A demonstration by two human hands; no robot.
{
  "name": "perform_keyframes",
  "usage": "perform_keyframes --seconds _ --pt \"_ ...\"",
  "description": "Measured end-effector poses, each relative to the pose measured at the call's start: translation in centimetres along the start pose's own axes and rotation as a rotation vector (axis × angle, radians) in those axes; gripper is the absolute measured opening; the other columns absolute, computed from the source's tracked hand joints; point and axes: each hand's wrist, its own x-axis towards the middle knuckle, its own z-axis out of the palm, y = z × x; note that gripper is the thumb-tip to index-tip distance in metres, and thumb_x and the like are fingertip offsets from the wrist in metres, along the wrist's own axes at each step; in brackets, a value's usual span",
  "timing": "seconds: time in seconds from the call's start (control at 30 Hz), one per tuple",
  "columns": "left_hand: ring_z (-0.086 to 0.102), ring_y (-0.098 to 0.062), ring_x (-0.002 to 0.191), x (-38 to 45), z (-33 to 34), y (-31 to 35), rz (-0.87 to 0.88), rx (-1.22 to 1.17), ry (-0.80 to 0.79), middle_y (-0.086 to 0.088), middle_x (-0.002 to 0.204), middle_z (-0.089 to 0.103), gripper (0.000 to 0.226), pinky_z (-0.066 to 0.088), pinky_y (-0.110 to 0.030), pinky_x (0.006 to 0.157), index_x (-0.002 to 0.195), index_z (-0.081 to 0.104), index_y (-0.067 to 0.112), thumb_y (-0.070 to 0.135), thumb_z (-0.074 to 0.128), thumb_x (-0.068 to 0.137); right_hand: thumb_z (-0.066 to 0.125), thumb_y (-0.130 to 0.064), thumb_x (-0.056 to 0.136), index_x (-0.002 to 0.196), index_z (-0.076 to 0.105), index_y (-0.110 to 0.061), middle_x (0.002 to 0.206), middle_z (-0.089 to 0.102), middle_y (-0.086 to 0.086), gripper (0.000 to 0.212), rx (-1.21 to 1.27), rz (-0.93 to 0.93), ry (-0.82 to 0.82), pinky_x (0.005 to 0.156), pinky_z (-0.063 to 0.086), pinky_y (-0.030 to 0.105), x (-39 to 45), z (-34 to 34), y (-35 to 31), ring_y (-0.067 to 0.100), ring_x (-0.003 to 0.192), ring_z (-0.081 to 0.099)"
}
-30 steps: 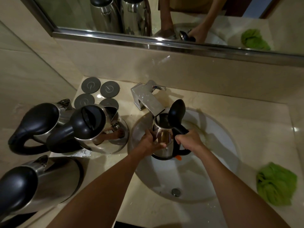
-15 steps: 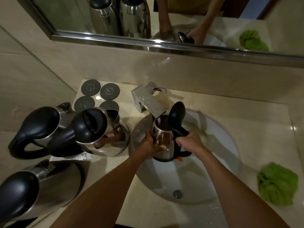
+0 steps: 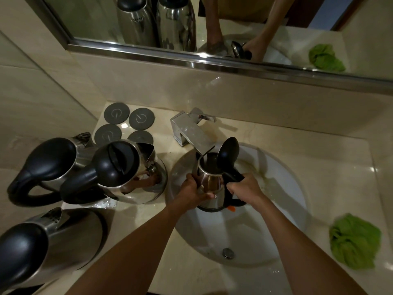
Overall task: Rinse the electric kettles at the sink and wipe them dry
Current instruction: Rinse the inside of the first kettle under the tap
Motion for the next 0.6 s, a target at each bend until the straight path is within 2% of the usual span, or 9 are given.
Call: perform_keyframes --seconds 0.3,0.4,0.5,0.6 --pt "0.049 -0.016 0.115 -0.11 -0.34 0.10 0.026 0.028 0.006 0.001 0.121 0.048 0.079 0.045 -0.028 0.092 0.136 0.031 0.011 0.023 0.081 0.077 0.067 -0.007 0.071 0.090 0.058 -0.008 0.071 0.057 0.003 0.021 -0.003 0.009 -0.008 0.053 0.042 0.023 0.20 -0.18 -0.51 0.016 0.065 0.059" --pt "0.051 -0.019 0.117 0.03 -0.46 0.22 0.023 0.050 0.004 0.001 0.120 0.048 0.078 0.046 -0.029 0.092 0.136 0.031 0.012 0.026 0.081 0.078 0.066 -0.005 0.073 0.084 0.058 -0.010 0.069 0.056 0.003 0.015 0.009 0.004 -0.015 0.052 0.042 0.022 0.16 -0.29 -0.60 0.015 0.063 0.058" --pt "0.049 -0.016 0.113 0.08 -0.53 0.43 0.016 0.060 0.003 0.002 0.117 0.047 0.076 0.047 -0.030 0.094 0.134 0.032 0.013 0.026 0.081 0.078 0.065 -0.004 0.074 0.079 0.058 -0.013 0.069 0.057 0.003 0.013 0.014 0.004 -0.016 0.053 0.043 0.023 0.05 -0.40 -0.76 0.016 0.064 0.058" --pt "0.050 -0.019 0.119 0.17 -0.57 0.61 0.016 0.063 0.005 0.000 0.120 0.049 0.076 0.046 -0.029 0.093 0.133 0.032 0.013 0.025 0.082 0.077 0.065 -0.003 0.073 0.080 0.058 -0.013 0.071 0.058 0.004 0.014 0.022 0.010 -0.024 0.058 0.045 0.026 0.13 -0.51 -0.62 0.018 0.067 0.059"
